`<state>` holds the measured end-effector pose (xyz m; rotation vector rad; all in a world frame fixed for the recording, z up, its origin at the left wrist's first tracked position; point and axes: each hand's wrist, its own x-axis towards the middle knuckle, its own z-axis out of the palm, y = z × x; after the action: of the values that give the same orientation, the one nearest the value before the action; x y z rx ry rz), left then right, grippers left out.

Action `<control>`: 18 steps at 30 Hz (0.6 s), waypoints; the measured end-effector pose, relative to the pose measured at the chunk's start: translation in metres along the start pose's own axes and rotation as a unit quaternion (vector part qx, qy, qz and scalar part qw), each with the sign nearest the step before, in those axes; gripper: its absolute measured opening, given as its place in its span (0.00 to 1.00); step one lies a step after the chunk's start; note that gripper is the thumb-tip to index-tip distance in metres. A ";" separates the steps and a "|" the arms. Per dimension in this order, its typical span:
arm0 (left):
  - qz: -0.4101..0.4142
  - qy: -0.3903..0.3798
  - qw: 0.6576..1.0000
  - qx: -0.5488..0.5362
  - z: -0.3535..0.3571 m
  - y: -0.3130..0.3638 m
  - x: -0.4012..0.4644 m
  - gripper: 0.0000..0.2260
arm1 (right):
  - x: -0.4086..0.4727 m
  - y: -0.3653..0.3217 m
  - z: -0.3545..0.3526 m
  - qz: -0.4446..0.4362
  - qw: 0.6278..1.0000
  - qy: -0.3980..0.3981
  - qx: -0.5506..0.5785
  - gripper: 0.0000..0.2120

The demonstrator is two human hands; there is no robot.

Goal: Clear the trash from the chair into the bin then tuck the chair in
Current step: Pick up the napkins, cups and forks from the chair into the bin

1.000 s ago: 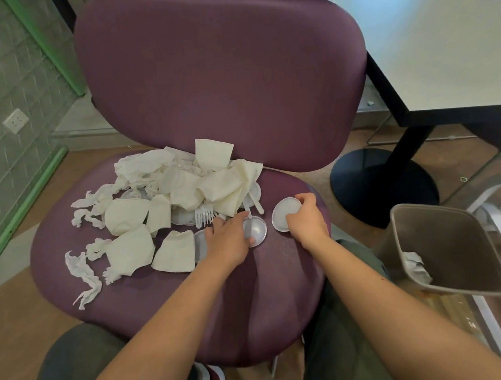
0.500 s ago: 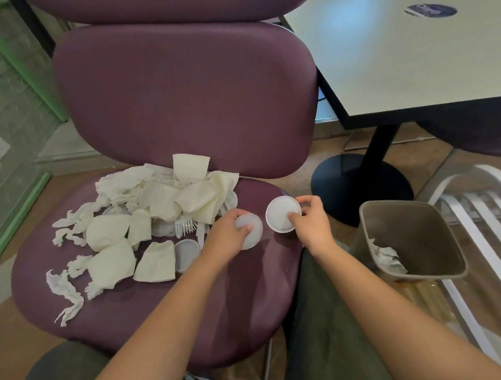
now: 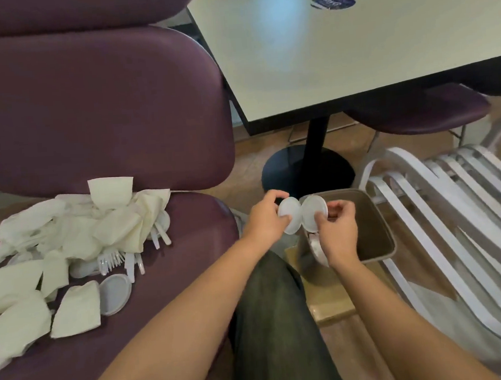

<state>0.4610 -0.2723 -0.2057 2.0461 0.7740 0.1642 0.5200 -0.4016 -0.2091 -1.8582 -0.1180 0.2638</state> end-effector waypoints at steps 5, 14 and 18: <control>0.020 -0.029 0.998 0.058 0.060 0.010 0.024 0.19 | 0.029 0.025 -0.031 0.029 0.997 0.048 -0.057 0.10; -0.027 -0.085 0.993 0.072 0.105 0.017 0.051 0.25 | 0.061 0.057 -0.041 0.098 0.976 -0.072 -0.181 0.21; -0.016 -0.049 0.998 0.041 0.090 0.013 0.048 0.18 | 0.057 0.049 -0.031 0.084 0.975 -0.095 -0.180 0.18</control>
<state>0.5409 -0.3136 -0.2557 2.1008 0.7630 0.0145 0.5798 -0.4325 -0.2542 -2.2040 -0.1460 0.5690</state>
